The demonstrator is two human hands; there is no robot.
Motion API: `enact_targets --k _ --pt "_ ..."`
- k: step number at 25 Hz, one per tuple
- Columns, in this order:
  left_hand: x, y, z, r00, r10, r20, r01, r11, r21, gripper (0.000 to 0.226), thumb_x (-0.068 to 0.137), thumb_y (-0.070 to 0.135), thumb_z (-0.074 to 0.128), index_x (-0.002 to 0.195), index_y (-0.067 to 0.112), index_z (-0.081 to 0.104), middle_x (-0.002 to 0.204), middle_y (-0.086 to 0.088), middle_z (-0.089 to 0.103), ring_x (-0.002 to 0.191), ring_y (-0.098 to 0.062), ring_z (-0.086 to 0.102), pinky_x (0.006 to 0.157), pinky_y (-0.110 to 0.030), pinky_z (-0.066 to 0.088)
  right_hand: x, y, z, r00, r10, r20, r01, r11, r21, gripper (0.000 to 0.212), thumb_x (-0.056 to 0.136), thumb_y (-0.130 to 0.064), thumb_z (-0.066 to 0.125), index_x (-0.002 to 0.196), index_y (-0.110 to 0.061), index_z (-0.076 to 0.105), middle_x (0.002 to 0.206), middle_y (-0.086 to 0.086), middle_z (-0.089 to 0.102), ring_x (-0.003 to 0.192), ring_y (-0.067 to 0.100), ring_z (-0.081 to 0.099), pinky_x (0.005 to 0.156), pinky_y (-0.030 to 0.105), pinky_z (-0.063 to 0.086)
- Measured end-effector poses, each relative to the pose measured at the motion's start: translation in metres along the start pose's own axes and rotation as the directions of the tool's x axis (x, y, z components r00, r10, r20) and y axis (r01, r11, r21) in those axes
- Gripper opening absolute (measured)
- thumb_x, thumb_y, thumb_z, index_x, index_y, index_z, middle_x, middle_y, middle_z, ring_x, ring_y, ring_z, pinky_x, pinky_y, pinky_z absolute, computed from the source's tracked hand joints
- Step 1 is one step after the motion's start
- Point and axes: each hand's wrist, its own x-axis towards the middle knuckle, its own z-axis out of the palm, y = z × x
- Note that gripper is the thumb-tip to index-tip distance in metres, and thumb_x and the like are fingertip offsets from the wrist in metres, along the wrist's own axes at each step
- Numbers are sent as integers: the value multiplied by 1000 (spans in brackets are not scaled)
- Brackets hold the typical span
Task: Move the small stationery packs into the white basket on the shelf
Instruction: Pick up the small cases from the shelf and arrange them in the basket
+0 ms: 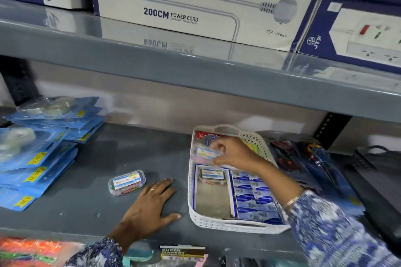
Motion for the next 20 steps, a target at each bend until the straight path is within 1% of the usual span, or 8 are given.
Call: enact_targets --k 2,4,5,7,9,13,18,20 --pt "0 1 -1 1000 6 3 -6 1000 8 68 74 71 48 121 23 58 130 -2 57 115 -18 55 99 -28 23 -27 20 13 995 49 84 -45 998 -53 37 72 -6 73 108 -2 64 103 10 65 82 19 56 63 23 41" --pt "0 1 -3 1000 12 7 -12 1000 15 68 74 70 48 121 23 58 130 -2 57 115 -18 55 99 -27 23 -39 32 33 988 77 133 -62 992 -113 41 74 -9 72 113 -2 61 116 14 63 95 24 60 78 30 49" --pt "1 1 -3 1000 18 6 -18 1000 17 68 74 70 48 122 23 58 131 -2 56 116 -18 54 99 -27 23 -42 35 41 987 77 141 -58 989 -133 43 75 -11 73 115 -3 61 118 14 63 102 25 60 86 32 49" --pt "0 0 -1 1000 20 1 -20 1000 15 69 75 70 47 124 23 57 133 -2 54 119 -18 52 101 -27 23 -43 40 54 989 64 131 -42 985 -168 43 76 -13 72 117 -5 61 121 13 62 110 26 57 92 34 46" --pt "-1 0 0 1000 13 -4 -13 1000 19 70 76 70 46 126 24 55 136 -1 51 121 -17 50 105 -29 27 -42 41 61 993 57 103 -35 979 -199 43 78 -14 70 120 -7 59 123 11 59 115 26 52 95 35 44" --pt "0 0 -1 1000 25 -15 -24 999 45 68 75 70 45 123 23 58 133 -2 54 118 -19 53 98 -39 40 -42 45 69 996 39 75 -18 964 -266 46 81 -15 67 126 -10 57 127 9 55 121 24 45 100 34 40" --pt "0 0 -1 999 28 -25 -27 998 58 67 74 69 47 120 22 60 130 -4 56 115 -20 55 97 -43 41 -43 48 73 995 65 80 -43 967 -251 49 81 -19 69 128 -13 56 126 8 53 120 22 47 101 37 44" --pt "0 0 -2 999 33 -34 -31 997 64 67 77 71 42 119 22 61 129 -3 57 115 -20 56 95 -43 42 -43 46 71 995 68 77 -47 968 -247 46 81 -17 68 126 -13 57 125 8 53 120 22 47 100 37 44"
